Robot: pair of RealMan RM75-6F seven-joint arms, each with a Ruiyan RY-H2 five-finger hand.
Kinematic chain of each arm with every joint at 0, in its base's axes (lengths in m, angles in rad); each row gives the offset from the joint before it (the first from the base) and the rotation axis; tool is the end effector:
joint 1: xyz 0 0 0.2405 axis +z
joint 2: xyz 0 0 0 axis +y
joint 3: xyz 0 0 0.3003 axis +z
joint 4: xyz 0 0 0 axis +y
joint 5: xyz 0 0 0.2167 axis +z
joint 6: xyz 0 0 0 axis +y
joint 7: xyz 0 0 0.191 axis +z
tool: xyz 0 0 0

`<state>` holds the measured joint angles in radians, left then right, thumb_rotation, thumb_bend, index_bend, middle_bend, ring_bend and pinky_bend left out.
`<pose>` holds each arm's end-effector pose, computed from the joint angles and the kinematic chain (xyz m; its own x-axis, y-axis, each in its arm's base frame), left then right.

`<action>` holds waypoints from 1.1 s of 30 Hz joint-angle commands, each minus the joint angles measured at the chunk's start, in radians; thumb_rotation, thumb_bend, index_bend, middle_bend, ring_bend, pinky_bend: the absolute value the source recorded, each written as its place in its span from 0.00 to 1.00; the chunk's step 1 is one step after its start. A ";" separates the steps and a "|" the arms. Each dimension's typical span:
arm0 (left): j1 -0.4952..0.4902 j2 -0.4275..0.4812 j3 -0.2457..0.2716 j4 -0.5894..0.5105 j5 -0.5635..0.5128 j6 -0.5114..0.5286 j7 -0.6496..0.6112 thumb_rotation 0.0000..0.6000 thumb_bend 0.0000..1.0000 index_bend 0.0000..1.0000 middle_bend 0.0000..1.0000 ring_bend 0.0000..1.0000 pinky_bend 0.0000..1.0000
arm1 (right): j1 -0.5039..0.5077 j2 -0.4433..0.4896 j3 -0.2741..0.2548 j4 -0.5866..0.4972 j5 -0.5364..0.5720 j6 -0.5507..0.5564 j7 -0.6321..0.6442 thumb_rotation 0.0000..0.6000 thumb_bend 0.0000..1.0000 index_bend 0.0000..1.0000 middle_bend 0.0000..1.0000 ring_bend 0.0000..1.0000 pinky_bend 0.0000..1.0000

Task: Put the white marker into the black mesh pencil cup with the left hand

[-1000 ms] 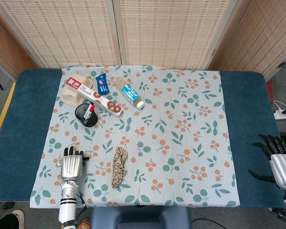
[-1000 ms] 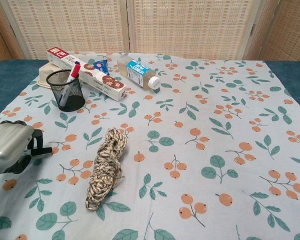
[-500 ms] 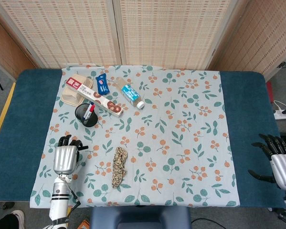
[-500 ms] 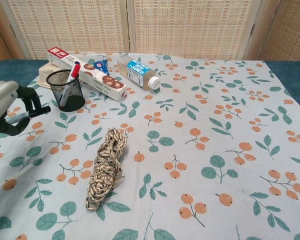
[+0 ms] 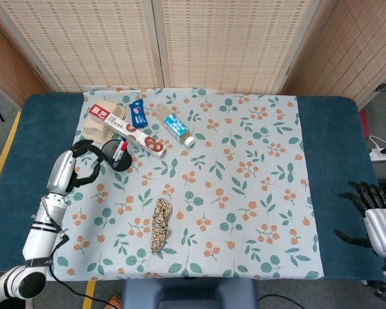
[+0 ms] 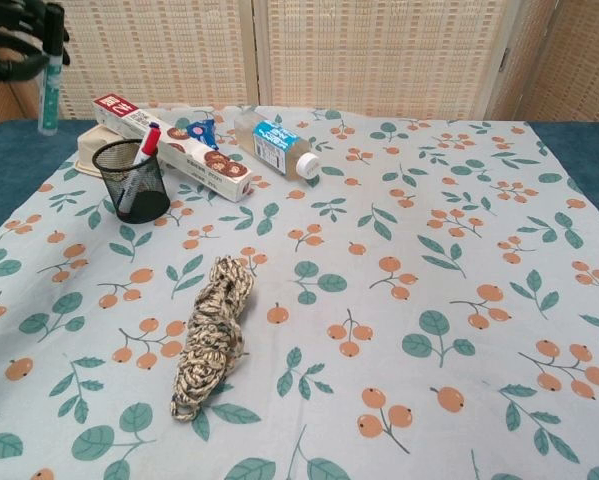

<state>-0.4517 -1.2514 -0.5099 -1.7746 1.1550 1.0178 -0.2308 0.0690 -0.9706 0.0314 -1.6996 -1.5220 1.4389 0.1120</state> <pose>-0.1903 0.4122 0.1355 -0.2719 0.1016 0.9569 0.9439 -0.1657 0.2858 -0.3480 -0.2211 0.2039 0.3499 -0.0709 0.9341 -0.9366 -0.0089 0.3502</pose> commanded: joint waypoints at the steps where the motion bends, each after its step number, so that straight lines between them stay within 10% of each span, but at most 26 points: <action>1: -0.118 0.084 -0.105 0.133 -0.026 -0.236 -0.265 1.00 0.43 0.49 0.51 0.17 0.18 | 0.000 -0.003 0.001 -0.004 0.005 -0.001 -0.012 1.00 0.00 0.27 0.09 0.04 0.00; 13: -0.330 -0.125 -0.029 0.583 0.073 -0.436 -0.576 1.00 0.43 0.50 0.51 0.16 0.17 | -0.010 -0.009 0.011 -0.027 0.034 0.015 -0.079 1.00 0.00 0.27 0.09 0.05 0.00; 28: -0.381 -0.248 0.135 0.896 0.234 -0.412 -0.845 1.00 0.43 0.51 0.50 0.15 0.17 | -0.005 -0.019 0.014 -0.038 0.053 -0.001 -0.119 1.00 0.00 0.26 0.09 0.04 0.00; 33: -0.390 -0.242 0.192 0.913 0.279 -0.406 -0.915 1.00 0.44 0.34 0.22 0.03 0.13 | -0.003 -0.020 0.012 -0.040 0.052 -0.009 -0.122 1.00 0.00 0.26 0.09 0.04 0.00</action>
<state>-0.8363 -1.4944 -0.3311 -0.8672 1.4198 0.6084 -1.1282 0.0659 -0.9907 0.0434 -1.7394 -1.4700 1.4304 -0.0099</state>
